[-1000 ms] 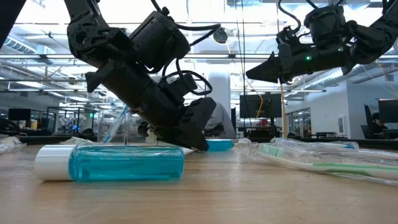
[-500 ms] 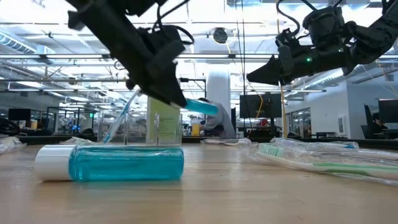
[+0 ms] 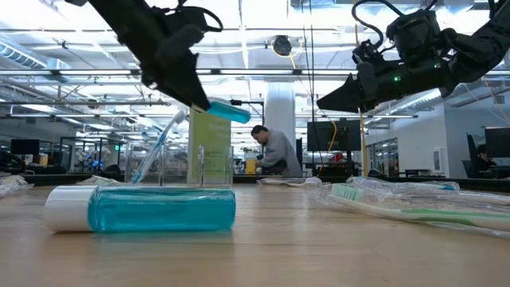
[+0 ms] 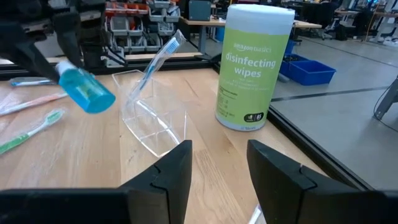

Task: Pick & Place toothbrushing station
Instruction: Put the top mouthwash into the transparent organizer

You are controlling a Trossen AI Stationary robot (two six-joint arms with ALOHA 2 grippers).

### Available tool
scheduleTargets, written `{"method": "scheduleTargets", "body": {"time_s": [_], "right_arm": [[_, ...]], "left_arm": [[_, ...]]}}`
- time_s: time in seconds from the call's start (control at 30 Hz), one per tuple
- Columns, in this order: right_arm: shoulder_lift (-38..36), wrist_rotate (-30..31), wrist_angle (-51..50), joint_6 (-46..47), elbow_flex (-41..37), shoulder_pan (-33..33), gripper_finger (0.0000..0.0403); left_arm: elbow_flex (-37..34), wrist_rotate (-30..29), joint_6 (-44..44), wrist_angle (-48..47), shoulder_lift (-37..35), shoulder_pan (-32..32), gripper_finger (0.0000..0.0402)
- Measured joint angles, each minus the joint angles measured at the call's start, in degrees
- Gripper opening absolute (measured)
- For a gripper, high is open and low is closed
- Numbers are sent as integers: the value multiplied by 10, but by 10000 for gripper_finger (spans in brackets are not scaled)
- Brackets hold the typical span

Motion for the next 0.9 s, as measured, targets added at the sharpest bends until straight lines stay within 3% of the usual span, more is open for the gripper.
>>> {"method": "scheduleTargets", "body": {"time_s": [0.6,0.8,0.9], "right_arm": [[0,0,-2,-1,0,0,146],[0,0,-2,0,0,0,146],[0,0,-2,0,0,0,146]], "left_arm": [[0,-9,2,-240,-63,50,113],[0,63,67,-286,-63,80,113],[4,65,101,-294,-62,89,113]]}}
